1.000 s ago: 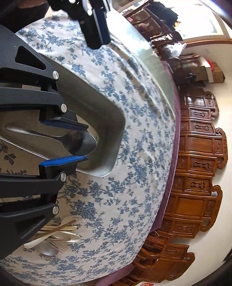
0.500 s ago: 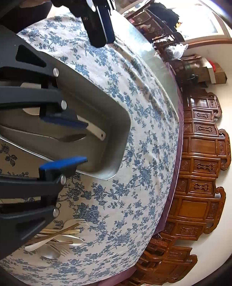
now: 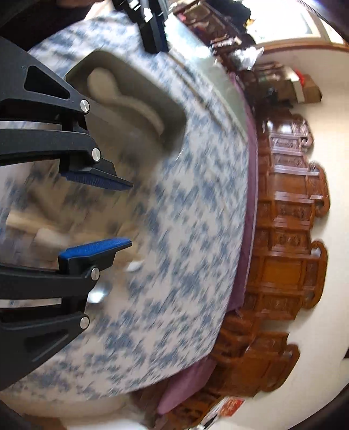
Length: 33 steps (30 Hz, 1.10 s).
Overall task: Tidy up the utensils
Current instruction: 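Carry the metal spoon into the grey tray and open the right tool, then grasp a single wooden chopstick from the pile with the right tool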
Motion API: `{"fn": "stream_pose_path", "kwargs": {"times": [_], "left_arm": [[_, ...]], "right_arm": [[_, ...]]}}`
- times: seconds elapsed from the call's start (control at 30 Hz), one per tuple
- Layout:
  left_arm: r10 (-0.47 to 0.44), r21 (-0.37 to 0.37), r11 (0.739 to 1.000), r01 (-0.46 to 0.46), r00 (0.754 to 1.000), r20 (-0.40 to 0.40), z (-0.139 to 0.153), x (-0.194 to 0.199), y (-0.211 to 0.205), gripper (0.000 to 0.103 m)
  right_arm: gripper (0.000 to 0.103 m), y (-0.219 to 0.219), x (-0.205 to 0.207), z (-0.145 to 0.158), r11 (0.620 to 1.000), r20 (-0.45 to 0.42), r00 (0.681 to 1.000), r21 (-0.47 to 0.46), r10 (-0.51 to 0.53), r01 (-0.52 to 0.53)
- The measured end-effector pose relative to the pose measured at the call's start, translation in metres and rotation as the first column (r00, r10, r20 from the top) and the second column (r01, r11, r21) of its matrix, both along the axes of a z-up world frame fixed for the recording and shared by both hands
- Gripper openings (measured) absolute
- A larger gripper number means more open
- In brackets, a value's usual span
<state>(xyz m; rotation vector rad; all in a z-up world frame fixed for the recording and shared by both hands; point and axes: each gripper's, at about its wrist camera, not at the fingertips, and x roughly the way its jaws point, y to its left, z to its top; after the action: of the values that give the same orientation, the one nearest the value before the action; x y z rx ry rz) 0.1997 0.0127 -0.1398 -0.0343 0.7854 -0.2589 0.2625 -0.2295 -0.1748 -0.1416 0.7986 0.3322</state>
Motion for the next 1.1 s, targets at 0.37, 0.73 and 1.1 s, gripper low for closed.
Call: {"fn": "stream_pose_path", "kwargs": {"times": [0.37, 0.73, 1.1], "left_arm": [[-0.031, 0.013, 0.999, 0.031, 0.999, 0.007, -0.007, -0.011, -0.043, 0.033], [-0.104, 0.047, 0.993, 0.104, 0.995, 0.003, -0.019, -0.023, -0.081, 0.033], [-0.095, 0.051, 0.994, 0.096, 0.995, -0.020, -0.026, -0.025, -0.084, 0.033]], "right_arm": [[0.039, -0.064, -0.006, -0.064, 0.995, -0.111, 0.989, -0.034, -0.094, 0.091], [0.026, -0.064, -0.020, -0.080, 0.998, -0.141, 0.988, -0.017, -0.057, 0.055], [0.006, -0.061, -0.035, -0.066, 0.999, -0.089, 0.996, 0.031, 0.026, -0.023]]}}
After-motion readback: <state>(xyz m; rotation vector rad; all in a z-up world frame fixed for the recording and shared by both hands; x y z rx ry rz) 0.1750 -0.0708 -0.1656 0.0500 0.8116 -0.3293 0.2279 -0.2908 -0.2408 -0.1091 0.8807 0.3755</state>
